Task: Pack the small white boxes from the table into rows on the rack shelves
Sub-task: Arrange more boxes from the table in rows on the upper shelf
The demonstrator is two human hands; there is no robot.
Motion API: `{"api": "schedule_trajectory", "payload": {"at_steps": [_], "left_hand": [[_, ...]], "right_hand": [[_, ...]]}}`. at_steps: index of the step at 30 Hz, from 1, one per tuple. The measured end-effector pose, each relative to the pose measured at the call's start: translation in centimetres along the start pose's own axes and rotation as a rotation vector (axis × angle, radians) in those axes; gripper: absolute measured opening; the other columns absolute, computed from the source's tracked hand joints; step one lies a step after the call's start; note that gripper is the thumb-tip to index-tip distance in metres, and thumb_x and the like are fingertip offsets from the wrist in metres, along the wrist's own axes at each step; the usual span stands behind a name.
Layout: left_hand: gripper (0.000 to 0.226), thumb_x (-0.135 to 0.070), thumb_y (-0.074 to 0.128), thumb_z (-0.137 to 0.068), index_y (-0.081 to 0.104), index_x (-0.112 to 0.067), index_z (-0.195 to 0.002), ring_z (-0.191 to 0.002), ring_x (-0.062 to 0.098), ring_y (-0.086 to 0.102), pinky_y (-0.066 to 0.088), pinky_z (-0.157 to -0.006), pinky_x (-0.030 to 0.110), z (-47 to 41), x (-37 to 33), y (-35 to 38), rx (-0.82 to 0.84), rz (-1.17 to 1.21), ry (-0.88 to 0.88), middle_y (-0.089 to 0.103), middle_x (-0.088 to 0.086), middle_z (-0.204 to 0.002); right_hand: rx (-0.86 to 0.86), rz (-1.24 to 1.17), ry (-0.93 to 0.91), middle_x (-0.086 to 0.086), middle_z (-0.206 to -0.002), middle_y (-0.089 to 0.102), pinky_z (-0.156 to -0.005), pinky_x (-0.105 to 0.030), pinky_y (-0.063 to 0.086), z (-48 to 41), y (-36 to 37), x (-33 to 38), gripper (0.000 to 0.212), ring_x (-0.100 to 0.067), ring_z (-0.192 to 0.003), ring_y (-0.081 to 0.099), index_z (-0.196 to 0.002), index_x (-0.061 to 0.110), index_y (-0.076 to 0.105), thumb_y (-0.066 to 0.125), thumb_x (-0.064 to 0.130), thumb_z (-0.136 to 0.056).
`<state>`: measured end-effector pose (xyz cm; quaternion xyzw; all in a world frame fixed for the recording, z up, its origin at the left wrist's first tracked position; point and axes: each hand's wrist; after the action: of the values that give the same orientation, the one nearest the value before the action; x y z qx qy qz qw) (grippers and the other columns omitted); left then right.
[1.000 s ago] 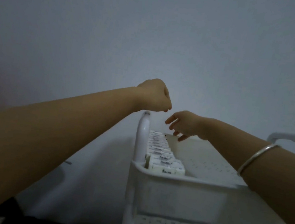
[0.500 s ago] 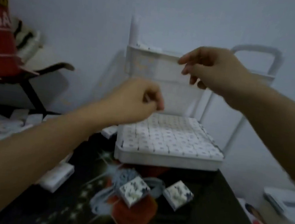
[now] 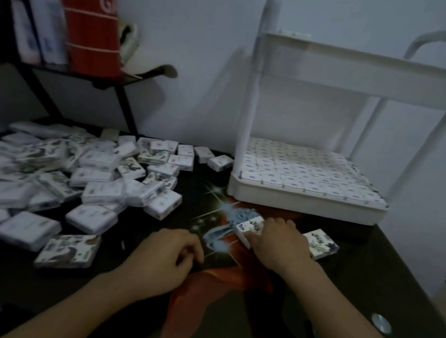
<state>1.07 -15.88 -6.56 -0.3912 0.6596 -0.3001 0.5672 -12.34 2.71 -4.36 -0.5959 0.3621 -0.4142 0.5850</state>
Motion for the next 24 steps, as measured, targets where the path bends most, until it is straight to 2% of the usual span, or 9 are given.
{"api": "schedule_trajectory", "payload": {"at_steps": [3,5,7,9,12,14,17,21,24], "left_hand": [[0.027,-0.014,0.054,-0.085,0.063,-0.039,-0.082,-0.073,0.0,0.057,0.047,-0.062,0.022,0.8,1.2,-0.5,-0.079,0.02,0.003,0.059,-0.017,-0.083],[0.027,-0.013,0.053,-0.087,0.061,-0.039,-0.087,-0.077,-0.001,0.055,0.045,-0.067,0.022,0.6,1.8,-1.0,-0.19,-0.027,-0.002,0.058,-0.018,-0.089],[0.025,-0.013,0.053,-0.087,0.061,-0.035,-0.095,-0.087,-0.001,0.051,0.044,-0.074,0.023,-0.5,2.3,-2.2,-0.355,-0.118,-0.014,0.056,-0.017,-0.096],[0.025,-0.012,0.054,-0.087,0.062,-0.028,-0.103,-0.098,0.008,0.051,0.041,-0.08,0.026,-2.2,3.2,-3.9,-0.492,-0.248,-0.059,0.059,-0.011,-0.103],[0.027,-0.021,0.054,-0.089,0.06,-0.021,-0.116,-0.105,0.021,0.054,0.038,-0.087,0.033,-4.9,4.6,-5.8,-0.381,-0.532,-0.229,0.066,-0.001,-0.108],[0.027,-0.033,0.054,-0.092,0.058,-0.02,-0.115,-0.104,0.023,0.056,0.037,-0.088,0.034,-6.1,5.0,-6.1,-0.253,-0.664,-0.303,0.066,0.002,-0.105],[0.034,-0.038,0.059,-0.087,0.054,-0.021,-0.115,-0.098,0.022,0.061,0.038,-0.087,0.034,-7.3,5.4,-5.9,-0.22,-0.735,-0.306,0.066,0.0,-0.101],[0.038,-0.034,0.058,-0.085,0.052,-0.021,-0.12,-0.09,0.023,0.063,0.036,-0.069,0.031,-8.2,5.1,-6.0,-0.305,-0.679,-0.247,0.067,0.001,-0.096],[0.034,-0.028,0.053,-0.088,0.054,-0.023,-0.122,-0.081,0.022,0.062,0.036,-0.06,0.029,-9.3,3.1,-7.5,-0.454,-0.461,-0.123,0.068,0.002,-0.095]], "right_hand": [[-0.047,-0.189,-0.03,-0.006,-0.122,0.056,-0.079,-0.034,0.043,-0.1,-0.1,1.1,0.06,-0.024,-0.112,0.053,-0.123,0.014,0.043,0.064,0.054,-0.084],[-0.043,-0.399,-0.068,-0.001,-0.112,0.055,-0.073,-0.029,0.044,0.0,-0.1,1.9,0.06,-0.018,-0.103,0.057,-0.118,0.021,0.037,0.076,0.04,-0.078],[0.018,-0.58,-0.116,0.004,-0.105,0.054,-0.069,-0.025,0.05,-0.1,0.0,2.4,0.055,-0.013,-0.095,0.059,-0.111,0.027,0.032,0.076,0.021,-0.079],[0.119,-0.728,-0.134,0.001,-0.105,0.057,-0.066,-0.024,0.055,-0.3,0.0,2.7,0.047,-0.012,-0.091,0.062,-0.106,0.028,0.034,0.068,0.005,-0.083],[0.195,-0.998,-0.076,-0.009,-0.107,0.062,-0.07,-0.034,0.061,-0.6,-0.4,2.7,0.035,-0.019,-0.092,0.068,-0.101,0.024,0.044,0.062,-0.002,-0.086],[0.229,-1.101,-0.055,-0.011,-0.106,0.067,-0.066,-0.033,0.061,-0.5,-0.8,2.6,0.031,-0.019,-0.089,0.071,-0.103,0.019,0.047,0.064,-0.001,-0.087],[0.242,-1.159,-0.064,-0.012,-0.098,0.073,-0.062,-0.029,0.059,-0.1,-1.5,2.2,0.03,-0.017,-0.08,0.073,-0.106,0.011,0.049,0.067,0.0,-0.085],[0.285,-1.258,-0.096,-0.008,-0.09,0.076,-0.063,-0.028,0.059,0.3,-3.6,1.3,0.03,-0.021,-0.082,0.074,-0.111,0.011,0.051,0.067,0.003,-0.087],[0.264,-1.257,-0.171,-0.006,-0.092,0.075,-0.069,-0.03,0.059,0.4,-6.3,0.5,0.027,-0.021,-0.082,0.073,-0.112,0.016,0.051,0.064,0.008,-0.09]]}}
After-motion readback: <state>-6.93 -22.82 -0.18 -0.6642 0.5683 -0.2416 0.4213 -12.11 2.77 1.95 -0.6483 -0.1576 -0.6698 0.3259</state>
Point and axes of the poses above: each hand's wrist, its own z-axis away from the middle knuckle, its own y-axis out of the palm, x = y × z
